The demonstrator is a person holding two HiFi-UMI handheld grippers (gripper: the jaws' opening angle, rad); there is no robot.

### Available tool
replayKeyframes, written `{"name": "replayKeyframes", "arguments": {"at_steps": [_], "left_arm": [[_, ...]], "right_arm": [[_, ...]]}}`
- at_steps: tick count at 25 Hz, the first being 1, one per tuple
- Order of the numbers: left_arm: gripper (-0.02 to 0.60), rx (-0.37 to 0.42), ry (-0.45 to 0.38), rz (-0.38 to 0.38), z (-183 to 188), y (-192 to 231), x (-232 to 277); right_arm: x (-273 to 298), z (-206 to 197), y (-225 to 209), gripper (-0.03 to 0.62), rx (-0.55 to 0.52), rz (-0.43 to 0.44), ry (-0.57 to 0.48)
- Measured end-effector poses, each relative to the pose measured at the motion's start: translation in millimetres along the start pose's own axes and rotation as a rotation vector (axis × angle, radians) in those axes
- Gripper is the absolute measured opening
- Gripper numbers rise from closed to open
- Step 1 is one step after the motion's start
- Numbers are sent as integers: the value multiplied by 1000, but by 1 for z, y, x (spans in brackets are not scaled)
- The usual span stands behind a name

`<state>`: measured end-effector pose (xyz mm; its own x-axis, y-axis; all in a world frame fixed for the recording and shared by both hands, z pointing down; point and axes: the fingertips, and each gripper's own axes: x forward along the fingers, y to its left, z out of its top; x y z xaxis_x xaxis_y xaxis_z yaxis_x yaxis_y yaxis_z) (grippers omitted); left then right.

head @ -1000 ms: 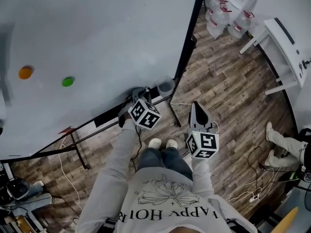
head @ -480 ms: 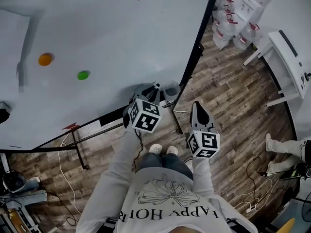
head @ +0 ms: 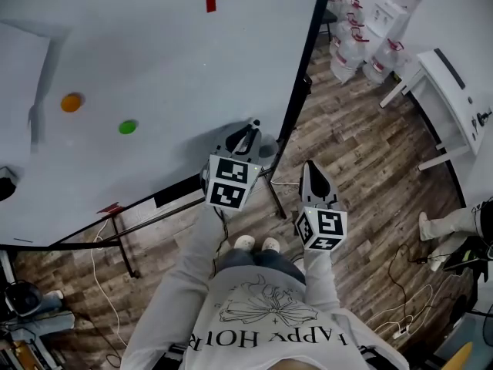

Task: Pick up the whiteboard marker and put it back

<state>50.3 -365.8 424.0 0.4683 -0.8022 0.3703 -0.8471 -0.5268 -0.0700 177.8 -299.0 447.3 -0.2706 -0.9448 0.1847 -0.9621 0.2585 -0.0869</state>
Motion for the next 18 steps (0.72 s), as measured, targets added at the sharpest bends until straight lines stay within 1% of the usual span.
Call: {"name": "replayKeyframes", "arguments": {"at_steps": [4, 8, 10, 12, 15, 18], "left_arm": [[61, -56, -103, -41, 19, -12, 7], [61, -125, -214, -79, 32, -19, 13], [61, -148, -270, -99, 37, -24, 14], [61, -154, -310, -109, 38, -28, 18], [61, -143, -348, -101, 32, -31, 25], [61, -111, -347, -77, 16, -31, 34]], "right_arm": [[-2, 1, -8, 3, 0, -13, -3], [-4, 1, -14, 3, 2, -23, -2], [-5, -1, -18, 3, 2, -27, 1], [-7, -2, -23, 3, 5, -34, 4], [-7, -5, -29, 3, 9, -41, 10], [-7, -8, -33, 3, 13, -46, 15]]}}
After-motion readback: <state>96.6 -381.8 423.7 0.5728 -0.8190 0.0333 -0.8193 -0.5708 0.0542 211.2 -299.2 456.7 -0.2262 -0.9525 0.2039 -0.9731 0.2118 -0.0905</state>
